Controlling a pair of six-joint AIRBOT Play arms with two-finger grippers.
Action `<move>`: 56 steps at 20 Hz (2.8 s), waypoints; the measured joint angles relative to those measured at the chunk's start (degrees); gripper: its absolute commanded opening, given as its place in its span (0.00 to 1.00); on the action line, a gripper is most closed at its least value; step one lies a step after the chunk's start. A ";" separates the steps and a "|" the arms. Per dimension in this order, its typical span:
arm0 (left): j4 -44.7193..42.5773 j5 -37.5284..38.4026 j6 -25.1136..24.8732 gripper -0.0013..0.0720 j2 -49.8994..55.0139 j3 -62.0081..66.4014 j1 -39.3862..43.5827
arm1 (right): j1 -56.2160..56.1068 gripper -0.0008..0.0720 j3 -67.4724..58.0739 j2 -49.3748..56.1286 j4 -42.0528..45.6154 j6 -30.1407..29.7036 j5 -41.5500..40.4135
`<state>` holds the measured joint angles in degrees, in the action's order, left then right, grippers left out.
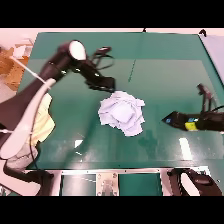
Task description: Fold the shirts.
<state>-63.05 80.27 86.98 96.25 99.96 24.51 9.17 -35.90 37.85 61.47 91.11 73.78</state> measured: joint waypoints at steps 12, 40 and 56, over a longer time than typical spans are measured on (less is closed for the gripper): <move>5.22 -8.52 -2.36 0.99 -5.16 -36.59 -7.74 | -14.71 0.45 14.29 19.30 -19.50 -6.21 -24.90; -21.59 -14.93 9.38 0.05 -16.87 -22.71 -9.60 | 27.21 0.03 -30.91 31.89 -22.82 -19.91 -0.76; -26.82 -27.06 0.72 0.05 -42.77 25.81 -1.62 | 29.49 0.03 -77.96 14.93 -43.74 -22.10 -1.03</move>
<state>-89.86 53.21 87.70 53.47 125.78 22.90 38.65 -113.86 52.77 17.74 69.01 72.75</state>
